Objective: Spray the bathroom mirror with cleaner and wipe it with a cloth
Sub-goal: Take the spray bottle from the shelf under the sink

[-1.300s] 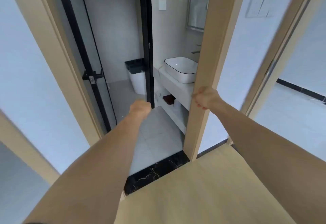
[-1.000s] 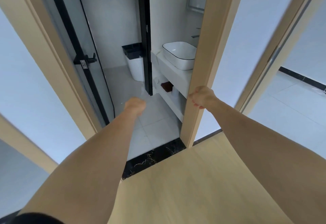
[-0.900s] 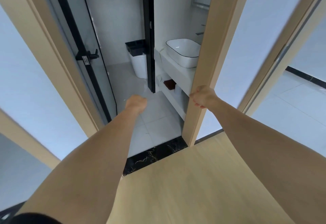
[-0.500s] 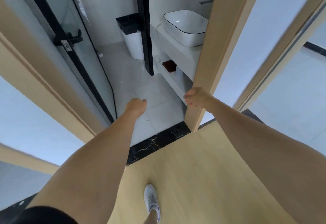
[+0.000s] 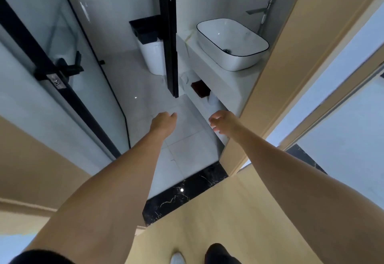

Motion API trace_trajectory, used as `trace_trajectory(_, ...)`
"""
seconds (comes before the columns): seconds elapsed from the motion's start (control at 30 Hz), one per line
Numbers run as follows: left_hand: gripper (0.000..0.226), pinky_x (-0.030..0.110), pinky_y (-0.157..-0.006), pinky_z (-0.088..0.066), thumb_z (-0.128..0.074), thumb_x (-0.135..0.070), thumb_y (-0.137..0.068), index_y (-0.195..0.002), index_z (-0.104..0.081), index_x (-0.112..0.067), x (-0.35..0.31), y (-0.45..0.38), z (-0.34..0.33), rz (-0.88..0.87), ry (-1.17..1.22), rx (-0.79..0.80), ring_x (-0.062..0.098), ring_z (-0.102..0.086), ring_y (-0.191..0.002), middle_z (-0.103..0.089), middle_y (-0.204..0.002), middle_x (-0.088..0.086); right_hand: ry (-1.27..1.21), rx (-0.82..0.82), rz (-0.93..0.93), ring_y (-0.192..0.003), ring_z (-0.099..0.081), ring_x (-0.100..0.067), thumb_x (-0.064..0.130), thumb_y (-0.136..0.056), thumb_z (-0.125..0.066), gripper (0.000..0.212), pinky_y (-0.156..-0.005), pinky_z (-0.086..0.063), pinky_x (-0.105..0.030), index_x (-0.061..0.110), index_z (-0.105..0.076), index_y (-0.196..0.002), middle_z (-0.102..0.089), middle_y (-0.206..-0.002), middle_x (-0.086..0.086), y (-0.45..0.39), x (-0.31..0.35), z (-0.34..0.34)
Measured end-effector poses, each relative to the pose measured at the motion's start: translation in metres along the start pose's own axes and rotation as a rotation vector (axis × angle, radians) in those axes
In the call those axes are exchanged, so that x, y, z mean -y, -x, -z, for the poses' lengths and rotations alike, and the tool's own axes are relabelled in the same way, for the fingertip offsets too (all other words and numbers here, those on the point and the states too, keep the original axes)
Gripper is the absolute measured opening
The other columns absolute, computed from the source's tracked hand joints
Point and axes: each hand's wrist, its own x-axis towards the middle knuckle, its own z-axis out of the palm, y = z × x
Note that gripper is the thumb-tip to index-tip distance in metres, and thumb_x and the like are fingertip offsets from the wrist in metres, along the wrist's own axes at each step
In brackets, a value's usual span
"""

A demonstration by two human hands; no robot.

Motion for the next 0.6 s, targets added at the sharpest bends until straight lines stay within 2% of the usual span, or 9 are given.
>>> trace_trajectory(0.13, 0.046, 0.03, -0.086, -0.04, -0.033, -0.03, -0.105, -0.114, -0.062, 0.004, -0.014, -0.049, 0.001, 0.002, -0.013, 0.013, 0.034, -0.055, -0.107, -0.062, -0.121, 0.021, -0.021, -0.011, 0.015, -0.094, -0.072, -0.025, 0.033, -0.093, -0.06, 0.023, -0.091, -0.059, -0.044, 0.021, -0.068, -0.111, -0.075, -0.098, -0.008, -0.05, 0.02, -0.001)
trace_trajectory(0.2, 0.045, 0.031, -0.089, -0.041, -0.032, -0.029, -0.106, -0.117, -0.06, 0.005, -0.022, -0.076, -0.001, 0.013, 0.001, 0.032, 0.035, -0.056, -0.112, -0.061, -0.124, 0.021, -0.019, -0.008, 0.015, -0.096, -0.072, -0.024, 0.032, -0.093, -0.06, 0.017, -0.093, -0.057, -0.044, 0.023, -0.067, -0.106, -0.075, -0.101, -0.008, -0.078, 0.027, -0.001)
trace_trajectory(0.3, 0.046, 0.033, -0.096, -0.04, -0.031, -0.028, -0.107, -0.123, -0.059, 0.004, -0.03, -0.123, -0.004, 0.031, 0.014, 0.037, 0.036, -0.054, -0.12, -0.059, -0.13, 0.022, 0.028, -0.002, 0.016, -0.103, -0.068, -0.026, 0.035, -0.096, -0.059, 0.024, -0.095, -0.055, -0.039, 0.022, -0.066, -0.115, -0.071, -0.111, -0.009, -0.125, 0.037, 0.002)
trace_trajectory(0.37, 0.046, 0.034, -0.099, -0.04, -0.029, -0.029, -0.107, -0.125, -0.057, 0.002, -0.035, -0.162, -0.006, 0.038, 0.025, 0.021, 0.036, -0.053, -0.121, -0.058, -0.132, 0.022, 0.025, 0.003, 0.01, -0.106, -0.066, -0.027, 0.033, -0.097, -0.058, 0.027, -0.092, -0.052, -0.034, 0.019, -0.066, -0.119, -0.069, -0.115, -0.01, -0.165, 0.04, 0.006)
trace_trajectory(0.6, 0.047, 0.031, -0.103, -0.038, -0.027, -0.033, -0.109, -0.139, -0.05, -0.006, -0.074, -0.294, -0.003, 0.056, 0.138, 0.012, 0.03, -0.051, -0.126, -0.053, -0.14, 0.015, -0.013, 0.032, 0.049, -0.115, -0.063, -0.027, 0.026, -0.096, -0.06, 0.027, -0.095, -0.046, -0.03, 0.014, -0.066, -0.119, -0.067, -0.122, -0.011, -0.314, 0.069, 0.02)
